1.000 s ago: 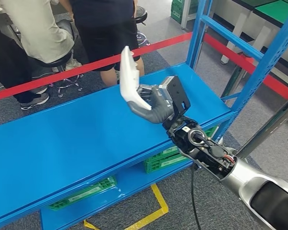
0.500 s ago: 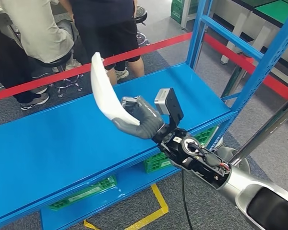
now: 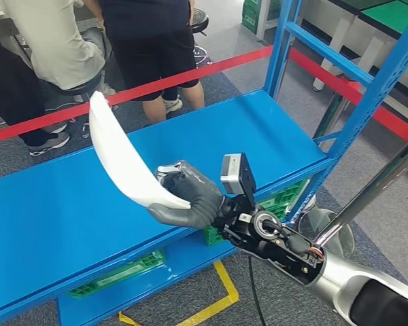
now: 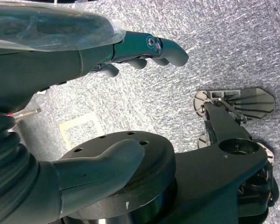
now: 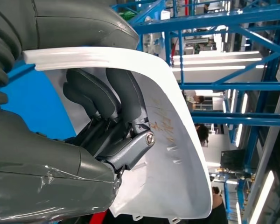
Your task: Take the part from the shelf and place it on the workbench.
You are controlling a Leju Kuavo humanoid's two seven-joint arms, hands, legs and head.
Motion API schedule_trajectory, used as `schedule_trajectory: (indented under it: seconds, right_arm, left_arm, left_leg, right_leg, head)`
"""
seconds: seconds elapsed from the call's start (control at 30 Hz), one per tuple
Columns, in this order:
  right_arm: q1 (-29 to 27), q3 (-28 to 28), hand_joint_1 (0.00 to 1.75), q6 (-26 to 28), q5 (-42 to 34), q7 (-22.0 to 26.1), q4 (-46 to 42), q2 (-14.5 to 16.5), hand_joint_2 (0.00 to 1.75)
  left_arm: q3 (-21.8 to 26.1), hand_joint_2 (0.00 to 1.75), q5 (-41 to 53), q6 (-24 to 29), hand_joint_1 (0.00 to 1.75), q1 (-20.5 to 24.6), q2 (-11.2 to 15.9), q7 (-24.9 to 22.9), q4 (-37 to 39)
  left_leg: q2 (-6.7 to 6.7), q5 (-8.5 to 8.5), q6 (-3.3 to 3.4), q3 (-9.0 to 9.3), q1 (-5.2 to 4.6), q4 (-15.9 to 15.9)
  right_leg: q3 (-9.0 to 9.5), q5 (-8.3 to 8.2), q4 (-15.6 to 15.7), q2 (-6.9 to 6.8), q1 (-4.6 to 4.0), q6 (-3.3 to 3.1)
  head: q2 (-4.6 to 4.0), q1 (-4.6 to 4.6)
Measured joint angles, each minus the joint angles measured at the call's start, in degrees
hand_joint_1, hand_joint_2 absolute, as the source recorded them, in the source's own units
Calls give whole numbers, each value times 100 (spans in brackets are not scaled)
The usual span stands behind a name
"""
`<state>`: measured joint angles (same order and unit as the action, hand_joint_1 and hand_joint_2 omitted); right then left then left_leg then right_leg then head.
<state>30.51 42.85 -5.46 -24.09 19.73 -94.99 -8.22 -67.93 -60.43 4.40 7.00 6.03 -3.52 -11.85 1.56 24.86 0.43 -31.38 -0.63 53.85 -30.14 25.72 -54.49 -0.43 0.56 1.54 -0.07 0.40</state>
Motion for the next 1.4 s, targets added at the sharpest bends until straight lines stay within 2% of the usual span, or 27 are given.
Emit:
schedule_trajectory:
  seconds: [0.43,0.67,0.93,1.4]
  right_arm:
    - [-366,-9,175,-152,153,328,-30,114,175]
    - [-572,-14,175,-528,253,556,-36,184,175]
    - [-684,-14,175,-572,338,572,-69,199,175]
    - [-1275,-195,175,-606,410,756,-122,199,175]
  left_arm:
    - [-1,175,-8,31,0,0,19,-23,0]
    - [-1,175,2,41,0,10,27,-23,0]
    - [-1,175,16,41,0,20,27,-23,0]
    - [-5,175,-12,57,0,42,40,-117,0]
  left_leg:
    - [0,1,-1,1,0,0]
    - [0,1,-2,2,1,0]
    - [1,2,-2,3,1,0]
    - [4,4,-6,5,1,0]
  right_leg:
    - [0,0,0,0,0,0]
    - [0,2,0,0,0,-2]
    - [0,2,0,1,0,-3]
    - [0,5,1,5,0,-6]
  head:
    - [0,1]
    - [0,0]
    - [0,1]
    - [0,0]
